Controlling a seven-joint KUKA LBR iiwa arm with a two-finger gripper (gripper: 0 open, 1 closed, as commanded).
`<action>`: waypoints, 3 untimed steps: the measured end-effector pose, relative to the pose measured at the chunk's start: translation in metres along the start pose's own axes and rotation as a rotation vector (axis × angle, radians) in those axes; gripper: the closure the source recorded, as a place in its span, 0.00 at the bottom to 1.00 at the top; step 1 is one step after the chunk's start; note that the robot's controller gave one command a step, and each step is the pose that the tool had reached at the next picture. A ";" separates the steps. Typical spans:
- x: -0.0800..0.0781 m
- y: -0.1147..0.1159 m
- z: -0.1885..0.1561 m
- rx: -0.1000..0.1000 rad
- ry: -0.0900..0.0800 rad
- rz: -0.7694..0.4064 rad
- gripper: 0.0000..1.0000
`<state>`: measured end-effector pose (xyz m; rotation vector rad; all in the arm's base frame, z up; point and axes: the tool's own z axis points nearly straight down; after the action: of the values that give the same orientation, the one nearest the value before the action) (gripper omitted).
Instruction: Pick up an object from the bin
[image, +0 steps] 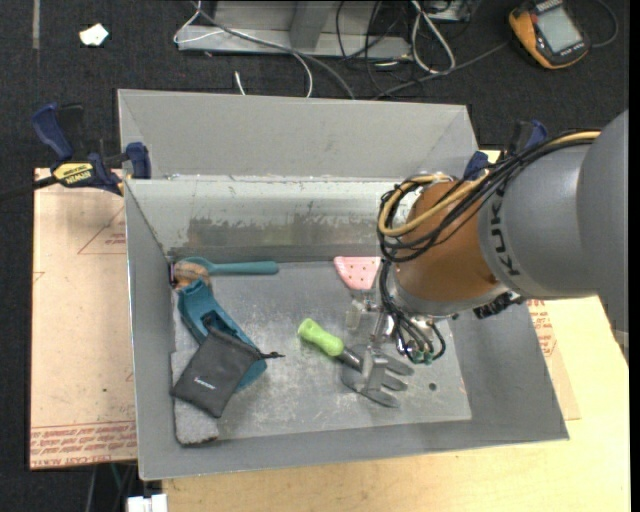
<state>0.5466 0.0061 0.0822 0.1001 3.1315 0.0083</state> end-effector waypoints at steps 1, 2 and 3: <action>0.014 0.000 0.010 -0.004 -0.010 -0.074 1.00; 0.014 0.000 0.010 -0.004 -0.011 -0.073 1.00; 0.028 0.005 -0.053 -0.003 -0.001 -0.080 1.00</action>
Offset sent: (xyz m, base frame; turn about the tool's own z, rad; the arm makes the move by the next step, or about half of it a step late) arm 0.0000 0.0000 0.0000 0.0000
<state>0.5184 0.0128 0.1354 -0.0257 3.1314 0.0125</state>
